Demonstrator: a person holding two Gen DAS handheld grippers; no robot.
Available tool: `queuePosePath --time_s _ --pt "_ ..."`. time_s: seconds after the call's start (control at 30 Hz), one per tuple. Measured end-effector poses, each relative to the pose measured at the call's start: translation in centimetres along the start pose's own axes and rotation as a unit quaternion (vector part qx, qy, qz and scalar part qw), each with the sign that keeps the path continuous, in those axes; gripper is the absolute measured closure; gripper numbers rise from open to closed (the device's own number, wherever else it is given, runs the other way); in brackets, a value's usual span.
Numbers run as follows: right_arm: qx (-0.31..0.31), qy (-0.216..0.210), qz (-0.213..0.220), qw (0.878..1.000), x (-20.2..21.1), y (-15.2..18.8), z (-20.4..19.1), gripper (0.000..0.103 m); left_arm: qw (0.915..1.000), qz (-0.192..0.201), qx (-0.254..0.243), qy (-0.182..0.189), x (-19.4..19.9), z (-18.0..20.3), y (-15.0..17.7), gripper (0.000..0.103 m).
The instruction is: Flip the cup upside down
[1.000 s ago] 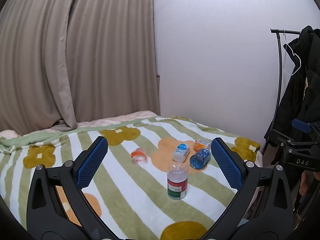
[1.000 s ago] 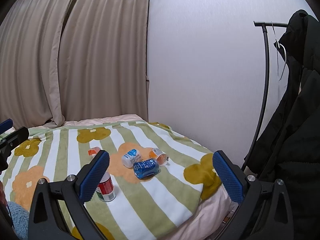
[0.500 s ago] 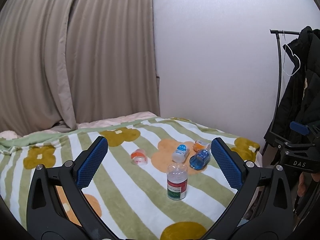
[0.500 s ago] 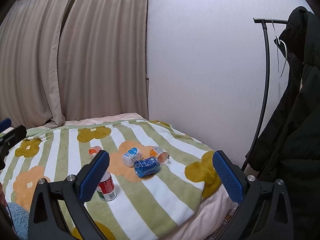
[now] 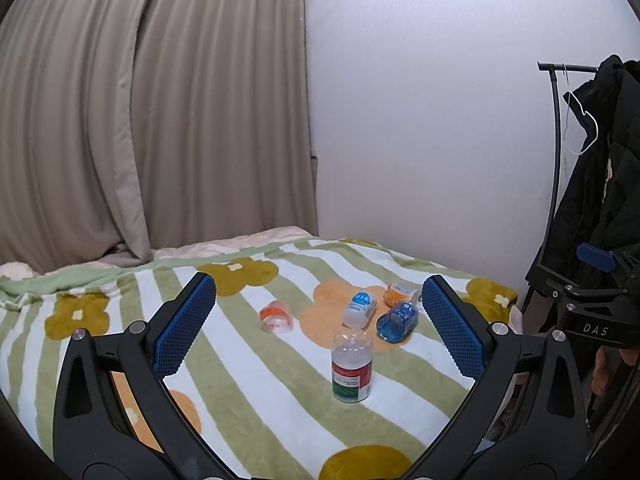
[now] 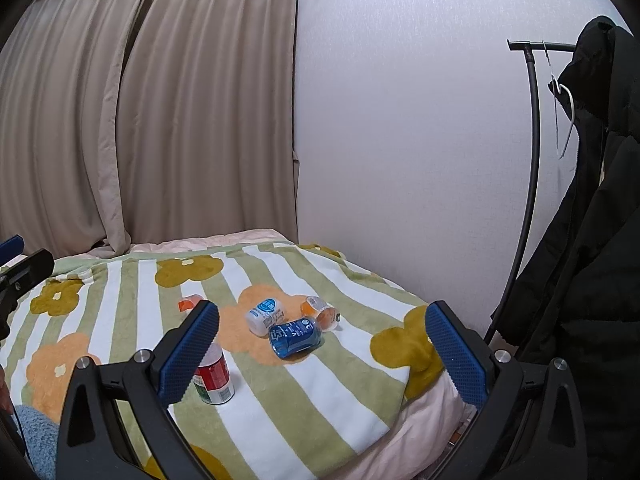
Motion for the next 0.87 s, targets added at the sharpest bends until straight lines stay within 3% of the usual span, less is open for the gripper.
queuePosePath --time_s 0.87 --pt "-0.003 -0.002 -0.006 1.0 0.2 -0.5 -0.8 0.0 0.9996 0.024 -0.013 0.002 0.7 1.0 -0.3 0.0"
Point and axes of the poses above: each gripper's, at about its wrist camera, not at the fingertips, and x roughly against the way its jaws point, z to its right, y to its underside, the point moved 7 cm from there along -x, roughly the way its jaws point, and after that the axes turned 4 degrees about -x, right-handed, at the moved point
